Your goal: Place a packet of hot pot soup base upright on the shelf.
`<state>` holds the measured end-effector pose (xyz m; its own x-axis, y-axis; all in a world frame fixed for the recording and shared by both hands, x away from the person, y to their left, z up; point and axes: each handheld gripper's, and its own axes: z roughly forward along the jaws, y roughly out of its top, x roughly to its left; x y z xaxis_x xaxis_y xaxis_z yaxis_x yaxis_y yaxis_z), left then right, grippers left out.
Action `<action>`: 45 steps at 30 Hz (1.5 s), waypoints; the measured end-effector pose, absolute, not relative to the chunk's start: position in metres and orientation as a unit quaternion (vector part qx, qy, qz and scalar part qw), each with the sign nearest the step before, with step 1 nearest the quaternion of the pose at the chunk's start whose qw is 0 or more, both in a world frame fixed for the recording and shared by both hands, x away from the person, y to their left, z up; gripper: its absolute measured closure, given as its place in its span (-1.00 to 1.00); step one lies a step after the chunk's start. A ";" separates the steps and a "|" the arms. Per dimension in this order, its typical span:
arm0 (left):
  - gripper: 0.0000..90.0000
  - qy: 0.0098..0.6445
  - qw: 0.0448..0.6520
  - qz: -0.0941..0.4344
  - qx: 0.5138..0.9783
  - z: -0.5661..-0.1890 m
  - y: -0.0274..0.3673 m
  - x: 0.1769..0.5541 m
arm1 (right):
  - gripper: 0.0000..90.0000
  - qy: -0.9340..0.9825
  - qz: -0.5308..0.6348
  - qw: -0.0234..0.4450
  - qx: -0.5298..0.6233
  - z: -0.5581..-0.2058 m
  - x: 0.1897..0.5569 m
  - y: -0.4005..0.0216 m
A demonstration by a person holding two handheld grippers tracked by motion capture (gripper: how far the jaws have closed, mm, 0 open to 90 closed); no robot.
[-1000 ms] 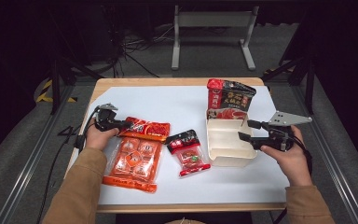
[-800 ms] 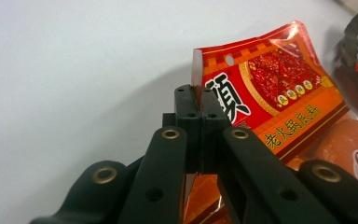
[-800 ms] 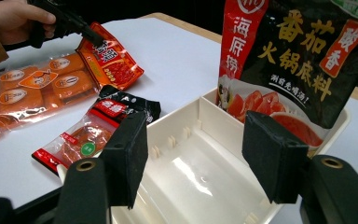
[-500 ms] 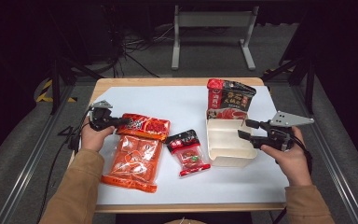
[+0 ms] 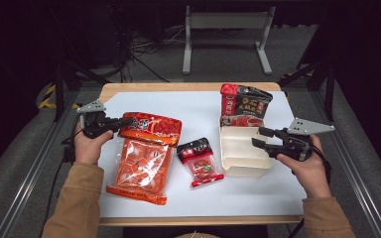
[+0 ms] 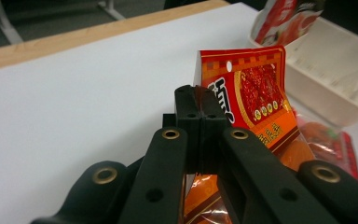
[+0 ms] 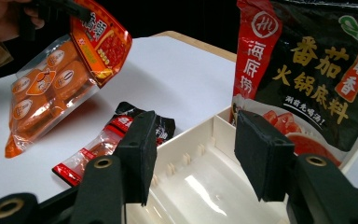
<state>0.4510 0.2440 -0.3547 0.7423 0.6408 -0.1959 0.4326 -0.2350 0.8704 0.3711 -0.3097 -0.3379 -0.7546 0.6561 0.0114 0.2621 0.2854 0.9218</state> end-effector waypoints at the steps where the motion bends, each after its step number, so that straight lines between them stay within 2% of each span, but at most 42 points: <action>1: 1.00 0.340 0.517 0.105 0.779 -0.351 0.243 0.448 | 0.08 0.778 0.522 0.187 0.295 -0.338 0.371 -0.309; 9: 1.00 0.322 0.521 0.118 0.782 -0.329 0.241 0.430 | 0.08 0.774 0.531 0.181 0.295 -0.335 0.368 -0.308; 18: 1.00 0.317 0.552 0.095 0.766 -0.316 0.247 0.414 | 0.09 0.765 0.546 0.171 0.294 -0.331 0.365 -0.306; 26: 1.00 0.305 0.558 0.103 0.765 -0.307 0.247 0.402 | 0.14 0.764 0.552 0.164 0.289 -0.327 0.362 -0.301; 39: 1.00 0.237 0.575 0.122 0.773 -0.280 0.247 0.374 | 0.17 0.778 0.552 0.148 0.260 -0.321 0.357 -0.276; 45: 1.00 0.216 0.580 0.132 0.774 -0.270 0.244 0.360 | 0.07 0.781 0.557 0.153 0.238 -0.313 0.355 -0.264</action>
<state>0.3602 0.2444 -0.2697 0.8719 0.4874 -0.0468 0.1820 -0.2337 0.9551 0.3546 -0.2643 -0.3127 -0.8393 0.5430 0.0260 0.2014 0.2662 0.9427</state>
